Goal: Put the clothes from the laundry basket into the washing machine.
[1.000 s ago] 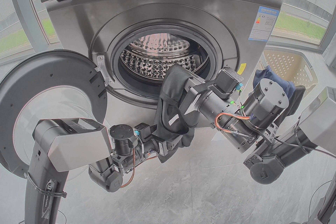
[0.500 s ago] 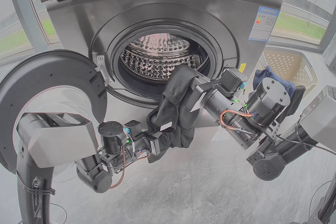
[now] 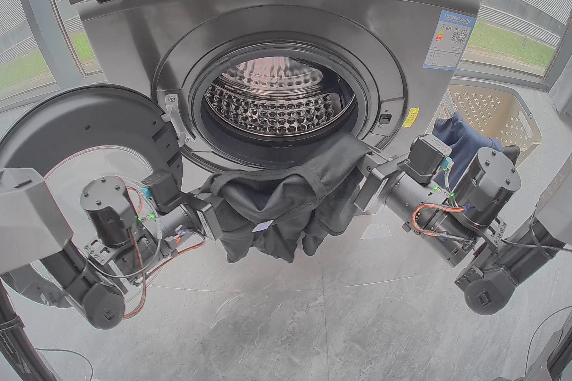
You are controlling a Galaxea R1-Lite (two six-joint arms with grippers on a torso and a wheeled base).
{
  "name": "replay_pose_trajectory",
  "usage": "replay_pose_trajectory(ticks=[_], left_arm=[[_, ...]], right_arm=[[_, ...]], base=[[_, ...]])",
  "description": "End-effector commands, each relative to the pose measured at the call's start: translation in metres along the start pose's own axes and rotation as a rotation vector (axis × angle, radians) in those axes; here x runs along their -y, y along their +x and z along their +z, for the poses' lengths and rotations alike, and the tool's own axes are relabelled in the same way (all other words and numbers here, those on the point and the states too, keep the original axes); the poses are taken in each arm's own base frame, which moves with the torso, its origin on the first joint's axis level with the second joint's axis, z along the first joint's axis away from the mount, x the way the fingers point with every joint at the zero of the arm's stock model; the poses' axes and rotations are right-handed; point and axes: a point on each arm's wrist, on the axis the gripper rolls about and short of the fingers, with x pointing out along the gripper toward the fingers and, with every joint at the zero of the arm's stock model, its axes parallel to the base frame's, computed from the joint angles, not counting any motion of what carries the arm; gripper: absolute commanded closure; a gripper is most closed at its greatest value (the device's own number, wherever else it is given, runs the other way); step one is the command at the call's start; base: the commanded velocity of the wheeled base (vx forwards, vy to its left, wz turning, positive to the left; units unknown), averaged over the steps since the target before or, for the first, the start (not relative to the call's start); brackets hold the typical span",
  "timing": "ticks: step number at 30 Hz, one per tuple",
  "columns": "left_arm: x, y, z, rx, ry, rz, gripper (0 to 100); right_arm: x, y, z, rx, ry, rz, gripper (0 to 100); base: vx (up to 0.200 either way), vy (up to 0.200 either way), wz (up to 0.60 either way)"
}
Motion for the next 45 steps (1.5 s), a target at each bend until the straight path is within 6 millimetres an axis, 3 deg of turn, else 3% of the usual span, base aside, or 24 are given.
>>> replay_pose_trajectory(ticks=[1, 10, 28, 38, 45], left_arm=[[0.010, -0.025, 0.044, 0.137, 0.024, -0.016, 100], [0.002, -0.033, 0.058, 0.186, 0.046, 0.019, 100], [0.001, -0.031, 0.053, 0.161, 0.055, -0.006, 100], [0.001, -0.036, 0.026, 0.040, 0.093, -0.048, 100], [-0.002, -0.037, 0.042, 0.101, 0.096, -0.043, 100]], right_arm=[[0.004, -0.011, 0.014, 0.020, -0.005, -0.019, 100], [0.003, -0.006, 0.027, 0.082, -0.001, -0.047, 100], [0.016, -0.006, 0.042, 0.134, -0.014, -0.088, 100], [0.014, -0.007, 0.054, 0.173, -0.014, -0.086, 100], [0.027, -0.007, 0.052, 0.169, -0.020, -0.128, 100]], base=[[0.000, 0.000, 0.00], [0.000, 0.000, 0.00], [0.000, 0.000, 0.00], [0.000, 0.000, 0.00], [0.000, 0.000, 0.00]])
